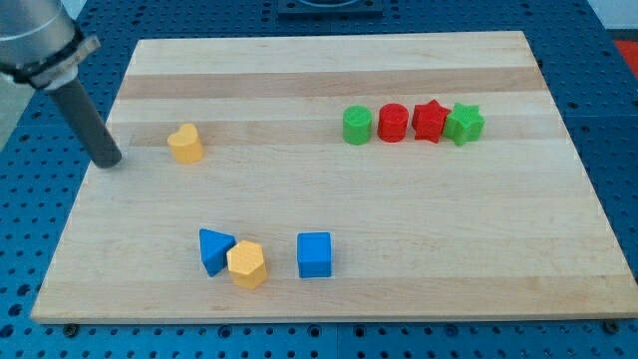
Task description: Push the yellow heart to the right side of the blue cube
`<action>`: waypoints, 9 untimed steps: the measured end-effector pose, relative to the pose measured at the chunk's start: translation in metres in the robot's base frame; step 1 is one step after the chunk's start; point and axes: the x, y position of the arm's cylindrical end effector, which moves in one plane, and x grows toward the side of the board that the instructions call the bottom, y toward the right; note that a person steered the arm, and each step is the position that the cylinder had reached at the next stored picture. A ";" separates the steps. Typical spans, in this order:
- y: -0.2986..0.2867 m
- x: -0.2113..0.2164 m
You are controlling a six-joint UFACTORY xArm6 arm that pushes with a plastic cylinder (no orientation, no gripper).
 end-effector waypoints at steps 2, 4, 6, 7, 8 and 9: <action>0.075 -0.023; 0.168 0.037; 0.205 0.032; 0.252 0.063; 0.261 0.062; 0.252 0.039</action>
